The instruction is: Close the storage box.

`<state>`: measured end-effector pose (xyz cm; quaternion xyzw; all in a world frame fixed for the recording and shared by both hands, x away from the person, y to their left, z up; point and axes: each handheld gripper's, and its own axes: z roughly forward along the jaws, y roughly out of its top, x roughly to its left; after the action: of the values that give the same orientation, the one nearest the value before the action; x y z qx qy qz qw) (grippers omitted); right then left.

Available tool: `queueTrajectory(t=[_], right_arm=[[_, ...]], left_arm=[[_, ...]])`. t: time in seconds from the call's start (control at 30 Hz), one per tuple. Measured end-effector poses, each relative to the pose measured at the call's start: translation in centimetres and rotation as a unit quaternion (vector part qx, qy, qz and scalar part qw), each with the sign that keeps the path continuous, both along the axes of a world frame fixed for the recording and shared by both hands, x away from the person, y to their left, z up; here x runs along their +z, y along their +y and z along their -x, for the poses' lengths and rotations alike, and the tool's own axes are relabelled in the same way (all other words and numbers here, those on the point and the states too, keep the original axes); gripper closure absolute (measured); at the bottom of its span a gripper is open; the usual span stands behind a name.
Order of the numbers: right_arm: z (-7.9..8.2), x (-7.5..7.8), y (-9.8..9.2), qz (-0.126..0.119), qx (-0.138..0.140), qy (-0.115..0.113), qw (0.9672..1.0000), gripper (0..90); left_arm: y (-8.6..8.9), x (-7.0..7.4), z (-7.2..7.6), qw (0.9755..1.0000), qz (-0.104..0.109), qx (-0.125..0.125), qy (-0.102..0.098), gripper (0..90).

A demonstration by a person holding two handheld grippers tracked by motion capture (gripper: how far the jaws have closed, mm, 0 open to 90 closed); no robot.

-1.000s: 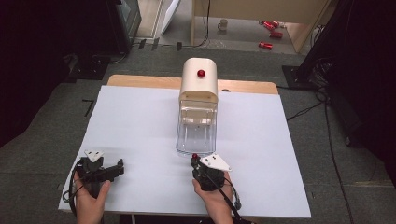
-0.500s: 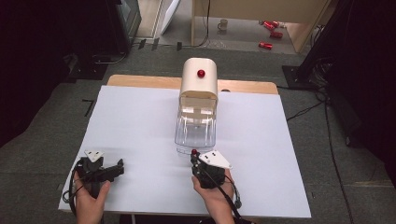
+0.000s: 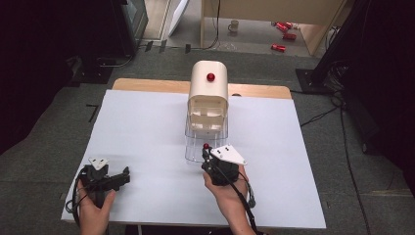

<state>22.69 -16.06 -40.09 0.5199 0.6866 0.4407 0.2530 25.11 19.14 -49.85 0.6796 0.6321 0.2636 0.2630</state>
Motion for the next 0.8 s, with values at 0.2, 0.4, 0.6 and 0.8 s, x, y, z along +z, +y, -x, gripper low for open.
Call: queueTrajectory(t=[0.2,0.4,0.6,0.8], right_arm=[[-1.6,0.1,-0.2,0.002,-0.004,0.0,1.0,78.6],[-3.2,0.0,0.0,0.004,-0.005,0.004,1.0,78.6],[-4.6,0.1,-0.1,0.007,-0.01,0.007,0.9999,78.5],[-6.3,-0.1,-0.1,0.014,-0.016,0.009,0.9997,78.4]], left_arm=[[0.0,0.0,0.0,1.0,0.0,0.0,0.0,0.0],[0.0,0.0,0.0,1.0,0.0,0.0,0.0,0.0],[0.0,0.0,0.0,1.0,0.0,0.0,-0.001,0.0],[0.0,0.0,0.0,1.0,0.0,0.0,0.0,0.0]])
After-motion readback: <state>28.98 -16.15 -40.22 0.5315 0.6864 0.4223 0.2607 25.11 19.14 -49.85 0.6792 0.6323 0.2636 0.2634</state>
